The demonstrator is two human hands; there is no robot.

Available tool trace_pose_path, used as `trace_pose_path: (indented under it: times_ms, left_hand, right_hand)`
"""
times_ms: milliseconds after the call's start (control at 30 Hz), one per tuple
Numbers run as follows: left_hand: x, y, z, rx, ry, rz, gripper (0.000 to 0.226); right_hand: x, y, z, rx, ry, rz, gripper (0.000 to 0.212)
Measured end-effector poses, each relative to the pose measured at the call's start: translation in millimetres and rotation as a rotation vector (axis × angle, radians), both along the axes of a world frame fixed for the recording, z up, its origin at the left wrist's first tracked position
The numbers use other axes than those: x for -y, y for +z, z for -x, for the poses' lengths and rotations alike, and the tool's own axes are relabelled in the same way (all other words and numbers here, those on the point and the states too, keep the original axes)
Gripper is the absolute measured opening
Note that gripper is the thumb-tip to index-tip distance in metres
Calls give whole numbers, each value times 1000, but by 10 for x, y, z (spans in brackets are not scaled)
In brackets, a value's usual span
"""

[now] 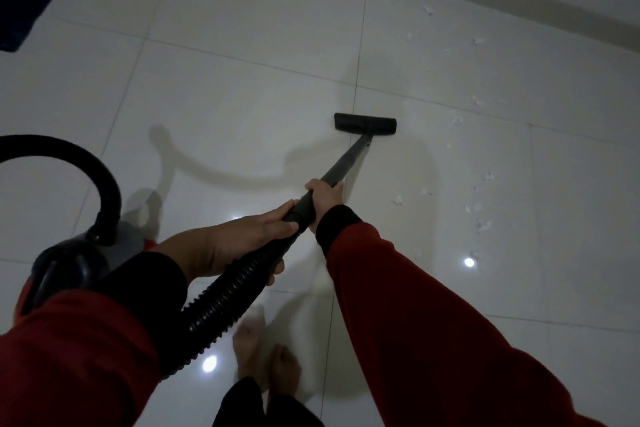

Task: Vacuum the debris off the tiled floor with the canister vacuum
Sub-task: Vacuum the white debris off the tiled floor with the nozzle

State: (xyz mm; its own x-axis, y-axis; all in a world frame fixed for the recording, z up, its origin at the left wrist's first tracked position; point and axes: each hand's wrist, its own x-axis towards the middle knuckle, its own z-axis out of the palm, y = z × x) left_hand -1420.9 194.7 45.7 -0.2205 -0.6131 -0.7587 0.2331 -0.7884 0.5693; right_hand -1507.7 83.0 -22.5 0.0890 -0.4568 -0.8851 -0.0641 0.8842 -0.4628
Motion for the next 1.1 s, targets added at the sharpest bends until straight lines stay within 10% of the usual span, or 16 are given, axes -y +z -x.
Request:
trace_pose_path:
  times_ms: [1100]
  left_hand:
    - [-2153, -198, 216, 47, -159, 27, 65]
  right_hand:
    - [-2209, -153, 496, 169, 6, 63, 100]
